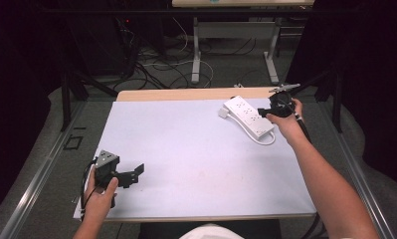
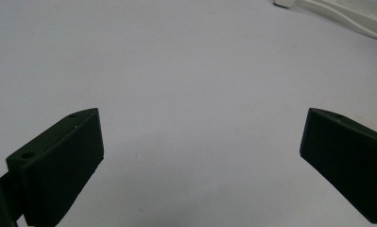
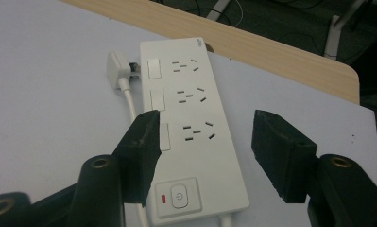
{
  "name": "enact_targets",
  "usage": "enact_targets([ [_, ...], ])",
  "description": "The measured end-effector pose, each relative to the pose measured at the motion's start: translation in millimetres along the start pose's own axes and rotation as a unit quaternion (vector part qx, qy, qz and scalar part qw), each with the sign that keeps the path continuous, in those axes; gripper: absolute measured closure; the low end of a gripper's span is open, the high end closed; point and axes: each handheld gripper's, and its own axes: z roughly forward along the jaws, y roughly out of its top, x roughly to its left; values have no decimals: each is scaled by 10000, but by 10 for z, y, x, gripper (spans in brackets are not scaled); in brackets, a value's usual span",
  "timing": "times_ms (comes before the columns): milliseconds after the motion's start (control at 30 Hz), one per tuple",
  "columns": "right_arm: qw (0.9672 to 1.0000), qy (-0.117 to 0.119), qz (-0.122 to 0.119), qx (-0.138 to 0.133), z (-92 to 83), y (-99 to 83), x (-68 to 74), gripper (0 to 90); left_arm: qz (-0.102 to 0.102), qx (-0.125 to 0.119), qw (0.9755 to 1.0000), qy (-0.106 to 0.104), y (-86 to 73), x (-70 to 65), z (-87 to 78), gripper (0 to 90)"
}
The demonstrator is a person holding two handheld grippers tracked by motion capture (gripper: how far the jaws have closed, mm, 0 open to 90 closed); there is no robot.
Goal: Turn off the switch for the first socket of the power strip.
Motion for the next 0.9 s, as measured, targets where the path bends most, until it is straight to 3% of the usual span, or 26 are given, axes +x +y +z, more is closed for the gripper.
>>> enact_targets([
  [633, 9999, -100, 1, -20, 229, -4, 56, 462, -12, 12, 10000, -12, -1, 3, 0, 1],
  [900, 9999, -72, -67, -60, 309, 1, 72, 553, -4, 16, 10000, -11, -3, 6, 2, 1],
])
